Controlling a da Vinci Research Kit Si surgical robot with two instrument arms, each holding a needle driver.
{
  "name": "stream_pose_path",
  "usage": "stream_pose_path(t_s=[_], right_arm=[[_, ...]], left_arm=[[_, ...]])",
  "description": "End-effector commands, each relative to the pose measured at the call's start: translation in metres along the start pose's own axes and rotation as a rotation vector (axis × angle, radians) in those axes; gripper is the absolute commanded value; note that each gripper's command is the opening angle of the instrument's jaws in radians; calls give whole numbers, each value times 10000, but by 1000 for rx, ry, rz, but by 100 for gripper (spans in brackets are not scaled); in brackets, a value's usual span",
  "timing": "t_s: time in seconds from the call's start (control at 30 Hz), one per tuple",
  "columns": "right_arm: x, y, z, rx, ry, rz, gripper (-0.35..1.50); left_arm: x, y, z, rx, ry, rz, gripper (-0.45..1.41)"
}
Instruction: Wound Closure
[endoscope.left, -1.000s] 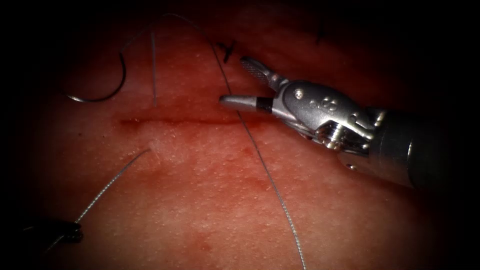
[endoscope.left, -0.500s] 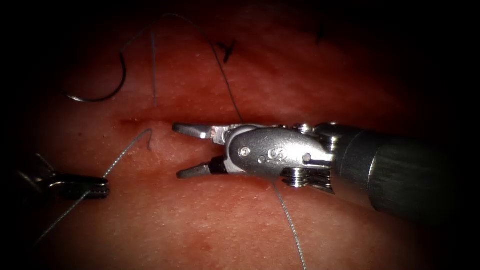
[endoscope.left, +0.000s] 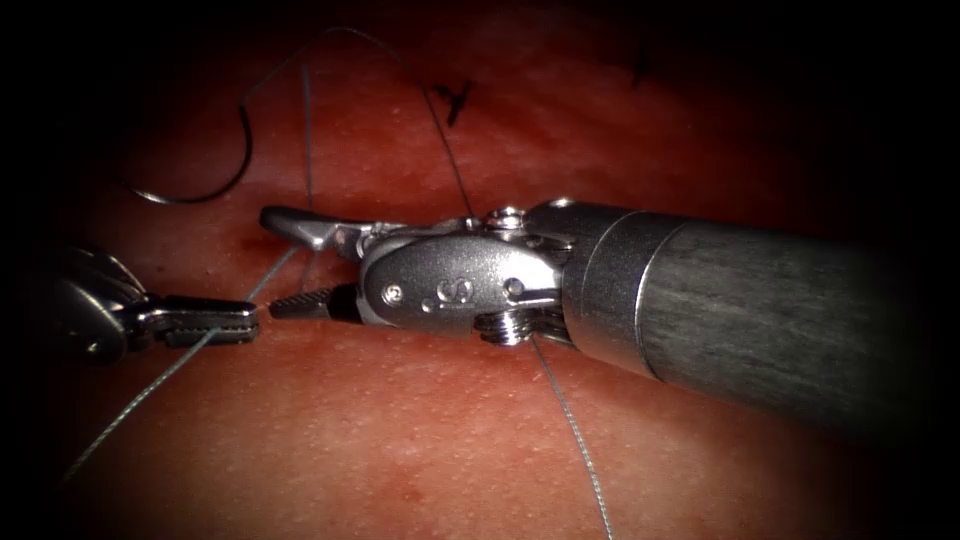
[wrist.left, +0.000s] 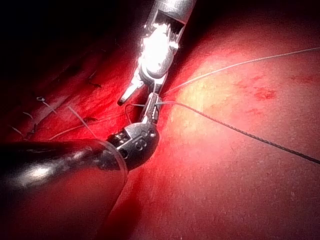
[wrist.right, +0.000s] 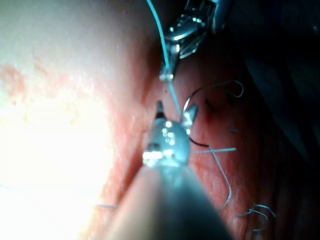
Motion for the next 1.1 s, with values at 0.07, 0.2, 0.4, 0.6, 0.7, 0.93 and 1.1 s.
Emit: stream_pose_path(t_s=[0.07,0.2,0.4,0.6,0.7,0.93,1.1], right_arm=[[-2,4,15,-6,-1,-17,66],[-6,0,16,3,-6,-40,-35],[-6,2,11,0,-18,-55,-35],[-25,14,0,-47,-52,-41,-35],[-41,17,-6,-75,-57,-14,-35],[-47,14,-5,-77,-59,6,-35],[-49,14,-6,-77,-59,11,-35]], left_arm=[[-6,-3,10,1,4,1,-45],[-6,-2,12,2,2,1,-45],[-8,-3,12,4,0,-76,49],[-2,4,10,12,-8,-213,113],[9,10,4,13,16,-148,111],[30,16,-3,9,22,-50,98],[46,21,-4,13,26,-16,91]])
